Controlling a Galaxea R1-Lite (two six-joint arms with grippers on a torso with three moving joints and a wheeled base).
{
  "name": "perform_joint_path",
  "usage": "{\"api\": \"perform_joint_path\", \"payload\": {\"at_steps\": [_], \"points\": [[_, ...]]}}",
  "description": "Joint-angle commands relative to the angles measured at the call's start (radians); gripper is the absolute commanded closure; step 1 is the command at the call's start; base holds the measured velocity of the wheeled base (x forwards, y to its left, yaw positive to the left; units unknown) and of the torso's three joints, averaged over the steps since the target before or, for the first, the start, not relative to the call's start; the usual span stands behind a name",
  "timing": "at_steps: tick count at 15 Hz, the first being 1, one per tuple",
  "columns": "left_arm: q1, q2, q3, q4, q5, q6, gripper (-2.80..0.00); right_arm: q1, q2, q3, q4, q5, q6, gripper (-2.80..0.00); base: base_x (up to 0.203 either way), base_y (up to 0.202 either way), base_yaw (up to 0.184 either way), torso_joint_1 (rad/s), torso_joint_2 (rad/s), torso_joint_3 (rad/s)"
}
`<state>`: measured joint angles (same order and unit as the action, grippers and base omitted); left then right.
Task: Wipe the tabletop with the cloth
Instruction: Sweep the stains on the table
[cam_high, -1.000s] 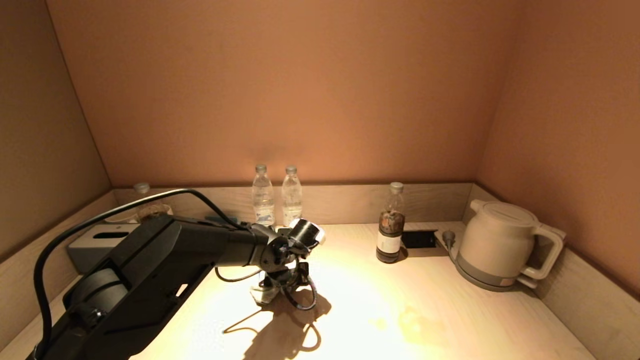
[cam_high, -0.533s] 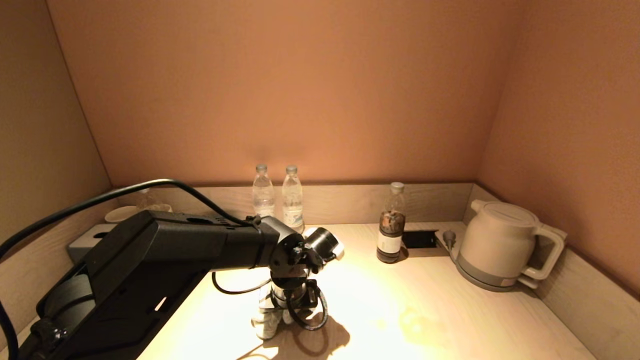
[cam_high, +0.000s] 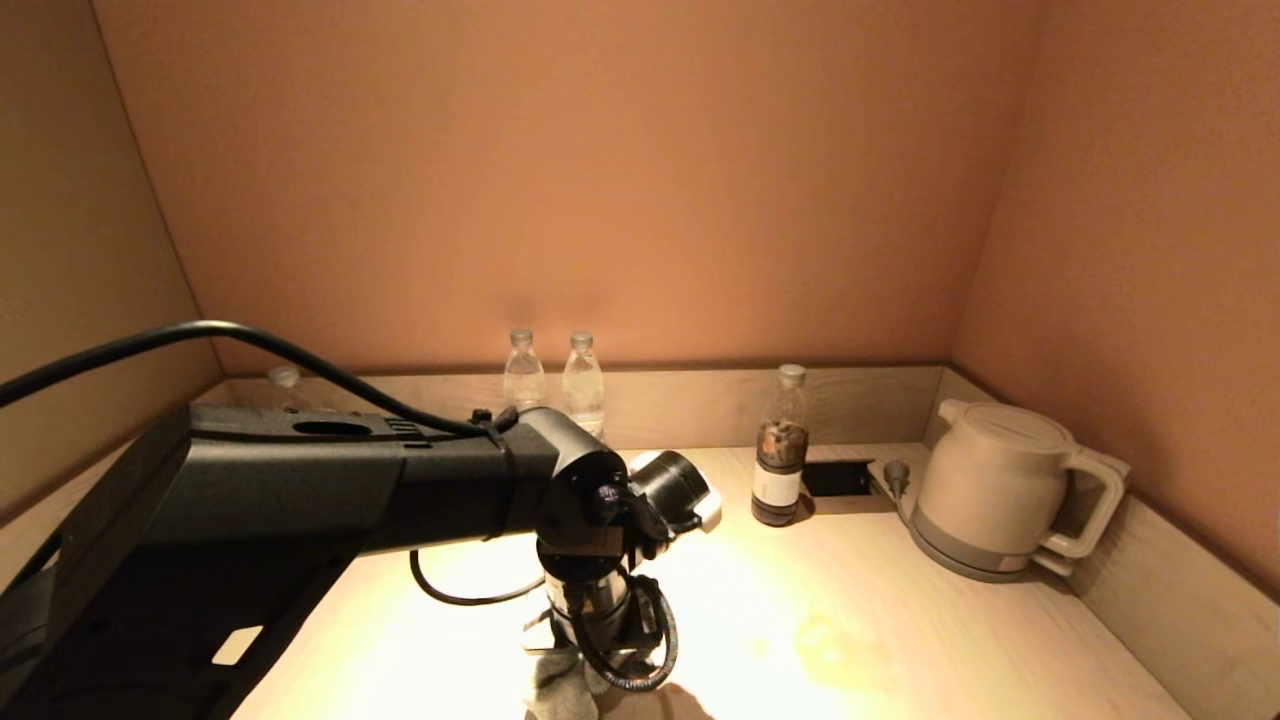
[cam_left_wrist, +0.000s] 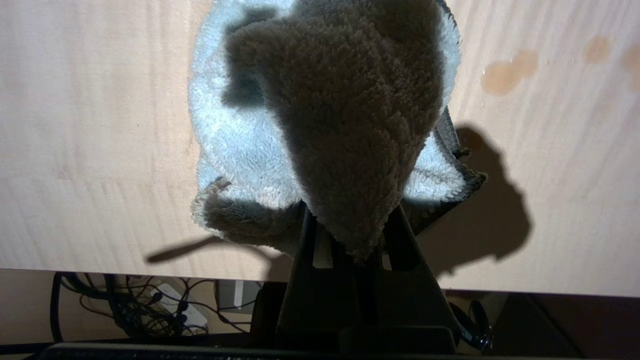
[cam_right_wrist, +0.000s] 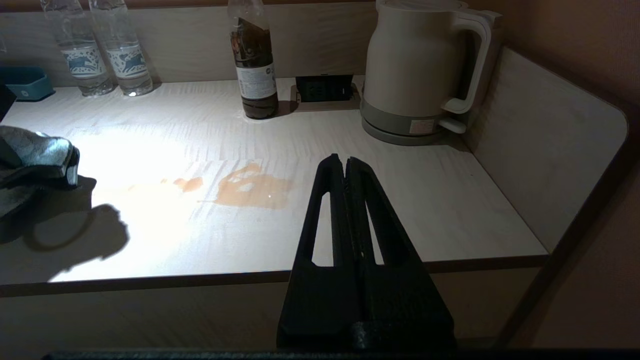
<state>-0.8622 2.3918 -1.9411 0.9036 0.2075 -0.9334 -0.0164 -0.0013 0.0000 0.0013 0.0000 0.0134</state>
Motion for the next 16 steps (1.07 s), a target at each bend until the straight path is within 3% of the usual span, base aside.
{"api": "perform_joint_path", "payload": {"at_steps": [1, 4, 6, 8, 9, 11, 16], "points": [[0.032, -0.008, -0.001, -0.014, 0.082, -0.012, 0.0, 0.0, 0.001, 0.0, 0.0, 0.0, 0.0, 0.0, 0.0, 0.0, 0.0, 0.0, 0.0, 0.0], [0.14, 0.042, -0.002, -0.153, 0.274, -0.01, 0.0, 0.0, 0.001, 0.0, 0.0, 0.0, 0.0, 0.0, 0.0, 0.0, 0.0, 0.0, 0.0, 0.0], [0.188, 0.086, -0.006, -0.219, 0.345, 0.004, 0.0, 0.001, 0.001, 0.0, 0.0, 0.0, 0.0, 0.0, 0.0, 0.0, 0.0, 0.0, 0.0, 0.0], [0.195, 0.092, -0.007, -0.234, 0.359, 0.012, 0.0, 0.001, 0.001, 0.0, 0.0, 0.0, 0.0, 0.0, 0.0, 0.0, 0.0, 0.0, 0.0, 0.0], [0.219, 0.115, -0.007, -0.292, 0.38, 0.037, 0.0, 0.0, 0.001, 0.0, 0.0, 0.0, 0.0, 0.0, 0.0, 0.0, 0.0, 0.0, 0.0, 0.0], [0.27, 0.19, -0.008, -0.504, 0.413, 0.13, 0.0, 0.0, 0.001, 0.0, 0.0, 0.0, 0.0, 0.0, 0.0, 0.0, 0.0, 0.0, 0.0, 0.0], [0.295, 0.251, -0.009, -0.681, 0.411, 0.275, 0.0, 0.001, 0.001, 0.0, 0.0, 0.0, 0.0, 0.0, 0.0, 0.0, 0.0, 0.0, 0.0, 0.0]]}}
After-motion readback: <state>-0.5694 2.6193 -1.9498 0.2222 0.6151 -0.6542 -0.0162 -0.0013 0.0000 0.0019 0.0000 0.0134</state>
